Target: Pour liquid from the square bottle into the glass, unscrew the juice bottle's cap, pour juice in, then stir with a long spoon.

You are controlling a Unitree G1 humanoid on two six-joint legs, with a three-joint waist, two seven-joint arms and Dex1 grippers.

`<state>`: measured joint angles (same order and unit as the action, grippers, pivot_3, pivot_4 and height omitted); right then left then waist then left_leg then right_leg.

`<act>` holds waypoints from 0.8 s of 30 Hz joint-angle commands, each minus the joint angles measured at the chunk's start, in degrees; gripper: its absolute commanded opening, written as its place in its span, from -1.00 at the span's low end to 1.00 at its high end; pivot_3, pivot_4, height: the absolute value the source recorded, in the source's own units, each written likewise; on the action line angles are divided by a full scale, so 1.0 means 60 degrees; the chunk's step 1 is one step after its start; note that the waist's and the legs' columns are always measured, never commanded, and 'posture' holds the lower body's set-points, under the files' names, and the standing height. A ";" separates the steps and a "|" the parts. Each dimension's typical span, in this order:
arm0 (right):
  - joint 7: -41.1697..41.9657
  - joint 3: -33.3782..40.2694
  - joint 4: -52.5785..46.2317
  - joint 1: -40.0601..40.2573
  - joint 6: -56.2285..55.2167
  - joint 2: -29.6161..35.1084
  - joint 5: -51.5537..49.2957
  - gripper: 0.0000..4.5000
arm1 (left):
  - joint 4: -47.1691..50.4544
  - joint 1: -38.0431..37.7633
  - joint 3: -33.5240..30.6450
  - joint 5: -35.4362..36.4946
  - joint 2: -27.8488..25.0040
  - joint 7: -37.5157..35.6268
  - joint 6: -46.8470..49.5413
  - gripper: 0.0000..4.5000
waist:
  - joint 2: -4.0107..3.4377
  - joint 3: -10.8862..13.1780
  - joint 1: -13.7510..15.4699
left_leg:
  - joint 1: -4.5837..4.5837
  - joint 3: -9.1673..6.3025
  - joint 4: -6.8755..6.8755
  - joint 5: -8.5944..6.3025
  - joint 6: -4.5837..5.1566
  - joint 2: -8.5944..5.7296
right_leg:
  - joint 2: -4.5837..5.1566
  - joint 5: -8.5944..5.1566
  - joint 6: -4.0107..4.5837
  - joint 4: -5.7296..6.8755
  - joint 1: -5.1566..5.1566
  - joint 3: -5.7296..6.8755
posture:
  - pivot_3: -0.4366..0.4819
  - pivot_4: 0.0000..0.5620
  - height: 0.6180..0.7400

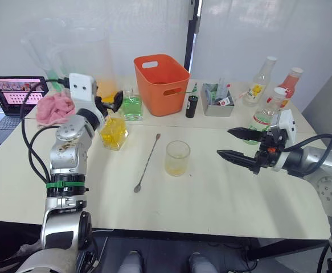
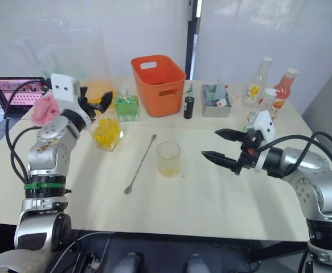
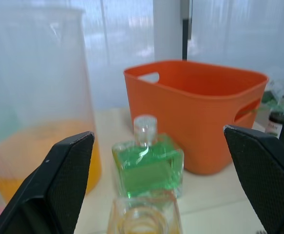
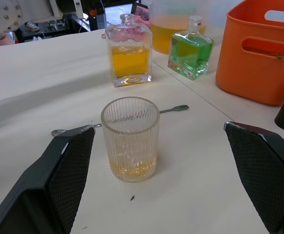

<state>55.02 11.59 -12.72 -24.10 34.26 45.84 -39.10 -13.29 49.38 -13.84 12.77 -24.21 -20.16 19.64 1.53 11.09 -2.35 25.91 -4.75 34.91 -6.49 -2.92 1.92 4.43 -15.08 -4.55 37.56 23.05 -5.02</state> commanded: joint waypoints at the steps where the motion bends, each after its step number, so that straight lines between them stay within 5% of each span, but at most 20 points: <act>1: 0.0098 0.0080 0.0029 -0.0316 -0.0217 0.0015 0.0033 1.00 | 0.1114 0.0448 0.0041 0.0368 -0.0320 -0.0523 -0.0270 1.00 | 0.0000 0.0000 -0.0009 | 0.0000 0.0000 0.0000 0.0000 0.0000 0.0001 | 0.0000 0.0000 0.0000 -0.0001 0.0000 0.0000 | -0.05 -0.47 1.00; 7: 0.0431 -0.0118 0.0460 -0.0744 -0.0378 -0.0056 0.0175 1.00 | 0.2220 0.0433 0.0082 0.1695 -0.0713 -0.1705 0.1150 1.00 | 0.0000 0.0000 -0.0036 | -0.0003 0.0001 -0.0001 0.0000 -0.0001 0.0001 | 0.0000 -0.0001 -0.0001 -0.0001 -0.0002 -0.0001 | -0.05 -0.47 1.00; 14: 0.0975 -0.0307 0.1103 -0.1022 -0.1092 -0.0086 0.0629 1.00 | 0.3864 -0.1251 0.0603 0.1972 -0.2502 -0.3527 0.2000 1.00 | -0.0001 0.0000 -0.0139 | -0.0034 0.0009 -0.0020 0.0000 0.0000 0.0005 | -0.0005 -0.0004 0.0002 0.0007 -0.0009 -0.0012 | -0.05 -0.47 1.00; 18: 0.1202 -0.0251 0.1281 -0.1052 -0.1265 -0.0032 0.0712 1.00 | 0.4742 -0.2595 -0.0028 0.2702 -0.3280 -0.4093 0.2683 1.00 | -0.0001 0.0000 -0.0161 | -0.0039 0.0024 -0.0025 0.0000 -0.0001 0.0013 | -0.0006 -0.0007 0.0003 0.0003 -0.0004 -0.0025 | -0.05 -0.47 1.00; 24: 0.1149 -0.0189 0.1371 -0.0940 -0.1446 -0.0001 0.0920 1.00 | 0.4508 -0.4557 -0.1207 0.3165 -0.3717 -0.5315 0.1640 1.00 | -0.0001 0.0000 -0.0172 | -0.0056 0.0038 -0.0034 -0.0001 -0.0001 0.0023 | -0.0007 -0.0028 0.0002 0.0002 -0.0005 -0.0033 | -0.05 -0.47 1.00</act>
<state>62.14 8.69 -3.73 -29.59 26.21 45.09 -33.34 13.07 22.14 -18.56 30.72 -45.41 -49.91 32.50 1.52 11.09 -3.38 25.57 -4.52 34.71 -6.49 -2.93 2.06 4.38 -15.26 -4.53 37.58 23.02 -5.22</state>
